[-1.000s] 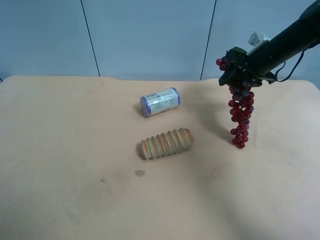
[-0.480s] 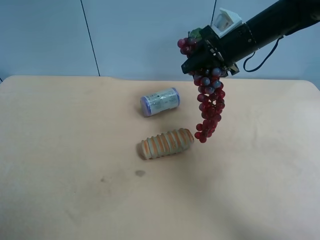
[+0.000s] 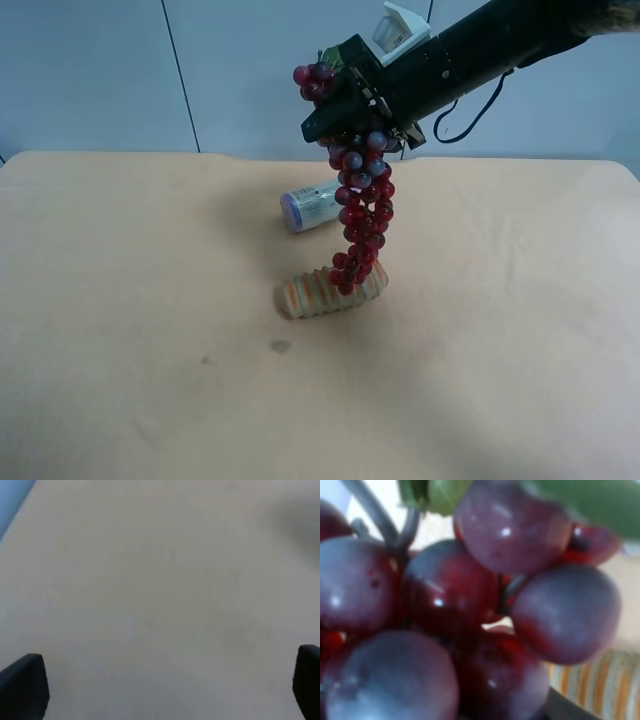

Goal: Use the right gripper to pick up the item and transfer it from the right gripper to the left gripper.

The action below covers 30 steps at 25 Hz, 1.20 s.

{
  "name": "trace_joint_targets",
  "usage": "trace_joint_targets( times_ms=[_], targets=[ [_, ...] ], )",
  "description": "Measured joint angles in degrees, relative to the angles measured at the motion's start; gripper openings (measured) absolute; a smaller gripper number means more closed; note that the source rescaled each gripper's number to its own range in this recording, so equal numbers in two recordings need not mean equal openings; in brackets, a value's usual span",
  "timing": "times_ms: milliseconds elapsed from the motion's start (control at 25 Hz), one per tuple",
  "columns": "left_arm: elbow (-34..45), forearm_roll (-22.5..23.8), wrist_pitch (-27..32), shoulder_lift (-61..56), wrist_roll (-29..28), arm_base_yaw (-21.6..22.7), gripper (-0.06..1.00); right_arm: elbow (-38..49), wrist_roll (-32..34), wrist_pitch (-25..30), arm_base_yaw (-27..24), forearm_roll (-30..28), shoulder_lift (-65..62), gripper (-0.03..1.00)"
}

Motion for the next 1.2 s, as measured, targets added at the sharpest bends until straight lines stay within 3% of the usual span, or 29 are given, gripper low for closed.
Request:
trace_joint_targets(
  times_ms=[120,320,480,720,960,1080,1200],
  targets=[
    [0.0,-5.5,-1.1,5.0,2.1,0.0,1.0,0.0,0.0,-0.6,0.0,0.3,0.0,0.03],
    [-0.4,-15.0,-3.8,16.2,10.3,0.0,1.0,0.0,0.0,-0.8,0.0,0.3,0.0,0.03],
    [-0.4,-28.5,-9.6,25.5,21.2,0.0,1.0,0.0,0.0,-0.8,0.0,0.3,0.0,0.03],
    [-0.4,-53.5,-13.0,39.0,47.7,0.0,1.0,0.0,0.0,-0.6,0.0,0.3,0.0,0.03],
    [-0.4,-75.5,-6.4,52.2,74.1,0.0,1.0,0.0,-0.1,0.5,0.0,0.3,0.0,0.03],
    [-0.5,-84.1,-1.5,58.7,84.5,0.0,1.0,0.0,-0.8,0.5,0.0,0.3,0.0,0.03],
    [-0.7,-89.6,2.0,64.9,91.2,0.0,1.0,0.0,-1.5,0.5,0.0,0.3,0.0,0.03]
  ],
)
